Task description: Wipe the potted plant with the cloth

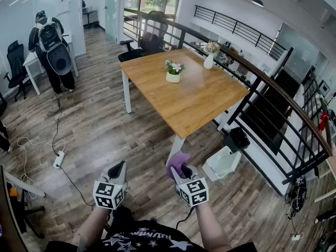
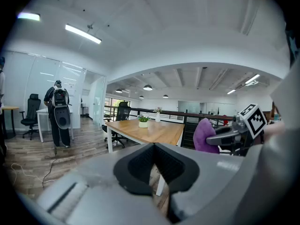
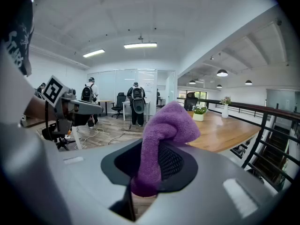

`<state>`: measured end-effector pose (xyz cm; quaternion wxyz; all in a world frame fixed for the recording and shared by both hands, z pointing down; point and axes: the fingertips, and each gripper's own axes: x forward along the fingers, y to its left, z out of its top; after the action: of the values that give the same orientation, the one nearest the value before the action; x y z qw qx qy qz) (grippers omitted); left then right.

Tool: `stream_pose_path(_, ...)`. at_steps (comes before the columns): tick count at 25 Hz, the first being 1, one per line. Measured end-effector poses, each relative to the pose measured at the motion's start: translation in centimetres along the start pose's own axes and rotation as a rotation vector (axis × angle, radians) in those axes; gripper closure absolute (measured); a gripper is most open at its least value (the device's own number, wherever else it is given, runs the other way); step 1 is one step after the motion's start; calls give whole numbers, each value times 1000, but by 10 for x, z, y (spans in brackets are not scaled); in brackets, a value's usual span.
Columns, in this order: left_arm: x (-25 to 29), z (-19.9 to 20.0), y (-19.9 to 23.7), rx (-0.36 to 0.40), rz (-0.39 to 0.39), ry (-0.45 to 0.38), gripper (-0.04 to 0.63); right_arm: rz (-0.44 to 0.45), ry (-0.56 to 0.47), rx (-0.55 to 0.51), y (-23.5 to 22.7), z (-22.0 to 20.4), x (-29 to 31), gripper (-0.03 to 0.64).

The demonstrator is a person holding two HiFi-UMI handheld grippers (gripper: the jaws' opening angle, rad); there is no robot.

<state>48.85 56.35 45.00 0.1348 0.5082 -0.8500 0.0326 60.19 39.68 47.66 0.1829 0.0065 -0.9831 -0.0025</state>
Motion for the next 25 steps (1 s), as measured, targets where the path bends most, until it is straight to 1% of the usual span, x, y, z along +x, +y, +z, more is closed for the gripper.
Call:
stream_pose_path(4,1,-8,-3,-9,-3,15,594,-5,7,5,-3,-7,-5,532)
stream_pose_path(7,2,-6,-1,-6,-3,16,594,-16,10,10,-8,-9,-9,534)
stream_pose_path(10,5,-4,3,-25,3,11,594,-26,11,17,-12,-11,-11,534)
stream_pose_path(15,10,-5,3,-36,8,14,594,-13,32,11,-7,-22,-9,534)
stream_pose_path(18,10,-13,0,-43,15,32,594,-3,49,9,-8,-29,-7,534)
stream_pose_path(22,5,-24,-2,-54,27,67,594,-5,52,48,-14,-36,-4,534)
stream_pose_path(25,6,-30,8,-72,41,78,594,-25,56,78,-20,-40,3,532)
